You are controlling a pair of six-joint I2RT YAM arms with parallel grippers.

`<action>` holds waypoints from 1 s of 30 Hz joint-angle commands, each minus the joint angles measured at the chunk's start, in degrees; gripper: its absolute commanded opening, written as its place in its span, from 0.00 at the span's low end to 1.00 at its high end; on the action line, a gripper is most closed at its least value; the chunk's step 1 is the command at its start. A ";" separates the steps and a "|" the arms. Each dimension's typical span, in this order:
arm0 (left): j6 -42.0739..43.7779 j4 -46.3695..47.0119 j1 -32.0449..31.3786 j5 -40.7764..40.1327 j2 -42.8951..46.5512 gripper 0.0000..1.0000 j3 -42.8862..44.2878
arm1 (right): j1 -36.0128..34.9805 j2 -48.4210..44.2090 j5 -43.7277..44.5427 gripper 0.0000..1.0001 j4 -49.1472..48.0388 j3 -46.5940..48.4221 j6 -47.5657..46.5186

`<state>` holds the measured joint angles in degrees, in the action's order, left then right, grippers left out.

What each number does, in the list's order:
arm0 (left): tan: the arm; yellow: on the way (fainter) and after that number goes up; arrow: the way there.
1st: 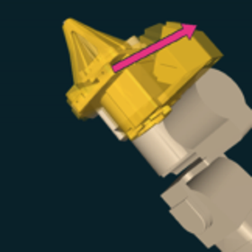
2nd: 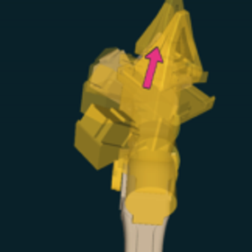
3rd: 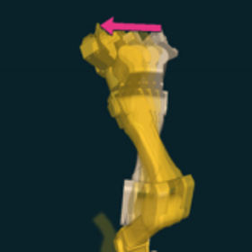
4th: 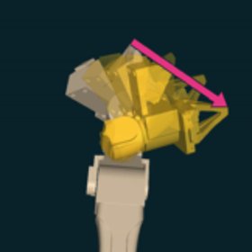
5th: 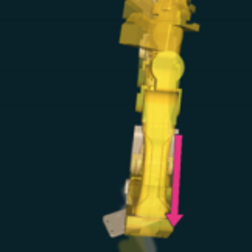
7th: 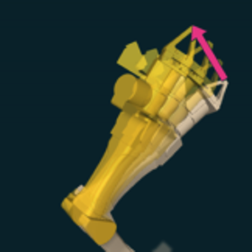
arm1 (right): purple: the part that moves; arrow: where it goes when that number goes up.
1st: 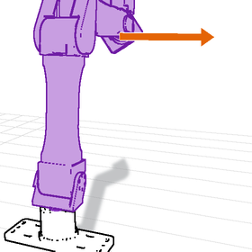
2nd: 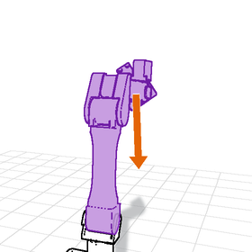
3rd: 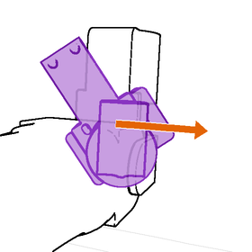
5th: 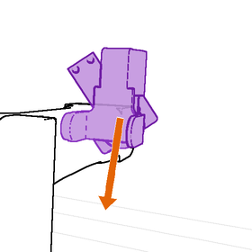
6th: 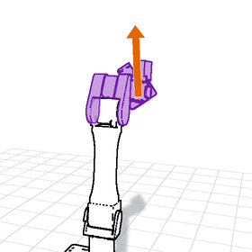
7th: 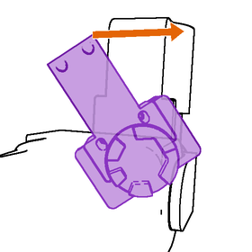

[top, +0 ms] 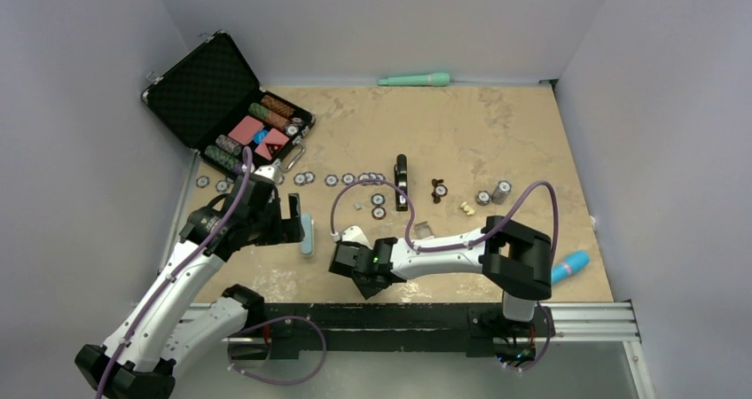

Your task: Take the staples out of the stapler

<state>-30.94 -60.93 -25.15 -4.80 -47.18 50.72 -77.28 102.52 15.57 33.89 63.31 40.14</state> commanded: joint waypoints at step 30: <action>-0.68 0.63 0.27 -0.65 0.60 1.00 0.88 | 1.76 2.94 3.31 0.31 -0.55 -1.62 -0.77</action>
<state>-30.94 -60.93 -25.15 -4.80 -46.96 50.72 -76.18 103.13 16.86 33.17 63.99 39.07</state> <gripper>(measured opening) 0.997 0.336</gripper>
